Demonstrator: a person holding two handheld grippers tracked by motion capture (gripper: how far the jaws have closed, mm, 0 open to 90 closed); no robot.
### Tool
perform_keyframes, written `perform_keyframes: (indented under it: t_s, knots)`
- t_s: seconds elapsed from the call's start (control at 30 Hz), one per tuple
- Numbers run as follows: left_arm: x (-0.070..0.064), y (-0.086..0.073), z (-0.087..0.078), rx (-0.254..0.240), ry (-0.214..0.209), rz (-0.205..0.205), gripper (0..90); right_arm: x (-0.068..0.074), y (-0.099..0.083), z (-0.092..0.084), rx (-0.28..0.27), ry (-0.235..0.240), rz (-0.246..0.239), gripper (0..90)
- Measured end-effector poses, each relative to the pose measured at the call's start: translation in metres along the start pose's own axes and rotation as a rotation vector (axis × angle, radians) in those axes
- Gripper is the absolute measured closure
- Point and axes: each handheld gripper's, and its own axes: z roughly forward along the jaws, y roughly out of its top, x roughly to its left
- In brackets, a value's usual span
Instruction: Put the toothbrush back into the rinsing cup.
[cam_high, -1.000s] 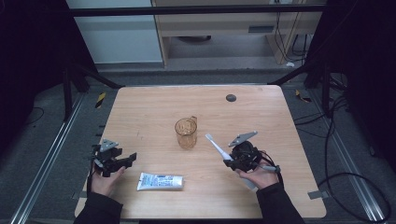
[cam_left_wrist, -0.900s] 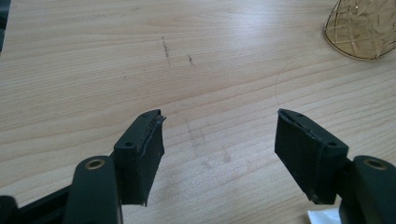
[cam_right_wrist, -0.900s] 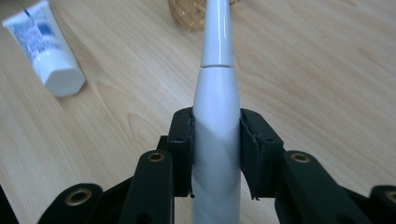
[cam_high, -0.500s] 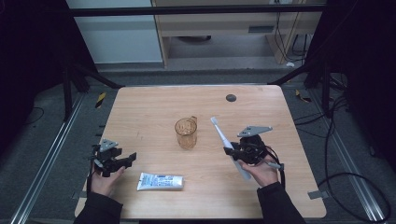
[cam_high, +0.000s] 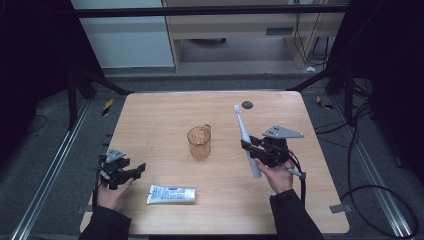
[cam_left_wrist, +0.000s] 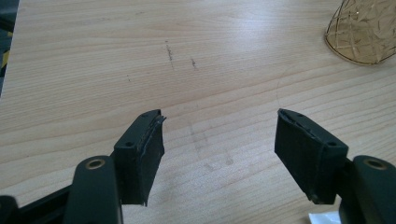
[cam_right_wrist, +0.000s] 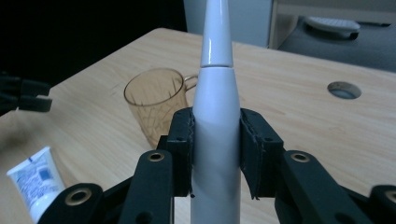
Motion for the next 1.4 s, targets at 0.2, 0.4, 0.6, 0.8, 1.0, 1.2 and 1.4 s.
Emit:
perform_keyframes:
  t_s: [0.2, 0.4, 0.6, 0.8, 1.0, 1.2, 1.4]
  knots:
    - [0.000, 0.000, -0.001, -0.005, -0.001, 0.002, 31.9, 0.004, 0.008, 0.002, -0.084, -0.013, 0.027, 67.2]
    - [0.000, 0.001, -0.001, -0.006, -0.002, 0.003, 31.9, 0.010, 0.016, 0.010, -0.159, -0.020, 0.040, 67.2]
    - [0.000, 0.001, -0.001, -0.011, -0.004, 0.001, 31.9, 0.012, 0.027, 0.016, -0.224, -0.020, 0.043, 67.2]
    - [-0.001, 0.001, -0.001, -0.011, -0.003, 0.000, 32.0, 0.013, 0.035, 0.024, -0.270, -0.039, 0.046, 67.2]
    - [0.000, 0.001, -0.001, -0.013, -0.003, -0.006, 32.0, 0.015, 0.042, 0.036, -0.304, -0.060, 0.041, 67.2]
    - [0.000, 0.001, -0.001, -0.013, -0.002, -0.005, 32.0, 0.018, 0.045, 0.050, -0.323, -0.060, 0.058, 67.2]
    - [0.000, 0.001, -0.001, -0.015, -0.003, -0.006, 31.9, 0.024, 0.050, 0.060, -0.357, -0.066, 0.058, 67.2]
